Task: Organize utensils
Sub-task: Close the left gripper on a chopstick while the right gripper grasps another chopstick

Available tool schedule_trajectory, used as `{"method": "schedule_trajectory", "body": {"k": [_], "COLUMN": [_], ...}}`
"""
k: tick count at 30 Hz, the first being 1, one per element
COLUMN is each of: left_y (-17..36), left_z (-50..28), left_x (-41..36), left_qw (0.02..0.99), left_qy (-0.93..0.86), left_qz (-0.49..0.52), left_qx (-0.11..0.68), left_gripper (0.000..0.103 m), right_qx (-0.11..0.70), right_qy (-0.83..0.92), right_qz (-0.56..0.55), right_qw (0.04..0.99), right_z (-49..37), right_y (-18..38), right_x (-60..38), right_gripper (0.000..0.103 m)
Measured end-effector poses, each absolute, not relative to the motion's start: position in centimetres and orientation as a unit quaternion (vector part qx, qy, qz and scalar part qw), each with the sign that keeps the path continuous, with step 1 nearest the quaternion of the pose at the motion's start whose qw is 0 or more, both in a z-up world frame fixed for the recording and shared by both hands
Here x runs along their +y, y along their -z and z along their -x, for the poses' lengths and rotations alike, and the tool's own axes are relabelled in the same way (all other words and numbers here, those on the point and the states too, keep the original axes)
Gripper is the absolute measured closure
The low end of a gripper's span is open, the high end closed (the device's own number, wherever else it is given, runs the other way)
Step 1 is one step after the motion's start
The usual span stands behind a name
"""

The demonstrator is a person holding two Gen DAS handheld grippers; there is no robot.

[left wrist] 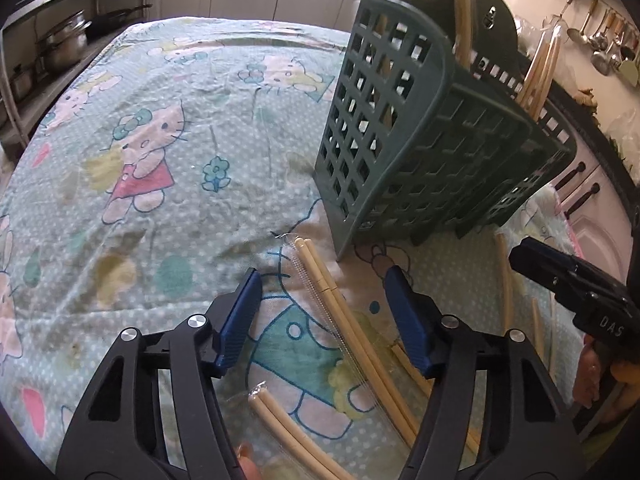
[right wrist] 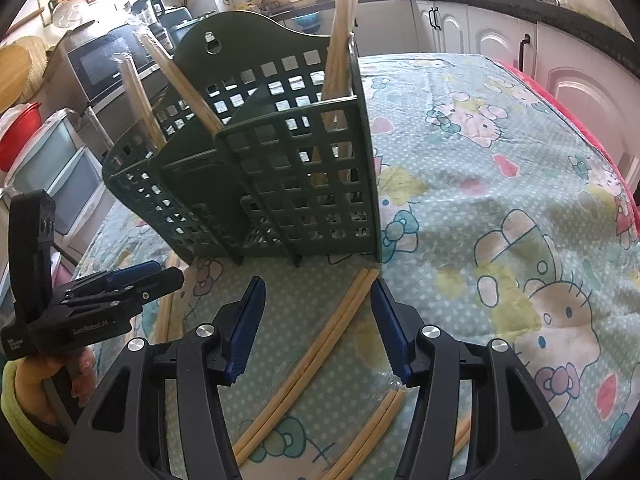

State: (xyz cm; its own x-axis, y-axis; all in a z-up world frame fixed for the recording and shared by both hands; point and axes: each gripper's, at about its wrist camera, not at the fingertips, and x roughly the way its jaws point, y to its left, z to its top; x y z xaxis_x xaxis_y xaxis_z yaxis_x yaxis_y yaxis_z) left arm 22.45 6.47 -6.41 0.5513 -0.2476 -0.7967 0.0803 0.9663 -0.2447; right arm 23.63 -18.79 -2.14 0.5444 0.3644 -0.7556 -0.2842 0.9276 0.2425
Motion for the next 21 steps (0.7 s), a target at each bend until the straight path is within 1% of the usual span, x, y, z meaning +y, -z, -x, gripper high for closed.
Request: {"method": "schedule_trajectory", "body": {"k": [4,6,11,12,13,14,17,21], "left_y": [6.7,6.8,6.8,6.8,6.8,6.8,6.8,6.8], "left_z": [-22.6,-22.5,-22.6,-22.6,-22.6,-22.5,-22.5,-22.5], "left_x": [6.6,6.7,7.5,7.6,7.8,8.0,8.3,8.4], "left_qw": [0.876,0.877,0.878,0.878,0.878,0.878,0.877,0.877], "left_qy": [0.092,0.088,0.073,0.072,0.071,0.069,0.066,0.065], "left_qz": [0.092,0.094,0.096,0.099,0.102,0.105,0.112,0.117], "left_qx": [0.465,0.464,0.463,0.463,0.462,0.462,0.462,0.462], "left_gripper": [0.05,0.053,0.071,0.072,0.075,0.077,0.082,0.083], "right_qx": [0.45,0.458,0.473,0.472,0.471,0.47,0.468,0.469], "right_qy": [-0.173,-0.166,-0.155,-0.155,-0.153,-0.149,-0.145,-0.145], "right_qz": [-0.05,-0.051,-0.052,-0.047,-0.041,-0.038,-0.034,-0.032], "right_qw": [0.875,0.872,0.866,0.866,0.868,0.869,0.871,0.871], "right_z": [-24.2,-24.6,-25.0,-25.0,-24.9,-24.9,-24.9,-25.0], "right_y": [2.8,3.3,4.5,4.5,4.5,4.6,4.8,4.8], "right_x": [-18.9,-19.1,-19.5,-19.4,-19.2,-19.2,-19.6,-20.1], "right_gripper": [0.05,0.05,0.055,0.055,0.057,0.061,0.07,0.076]}}
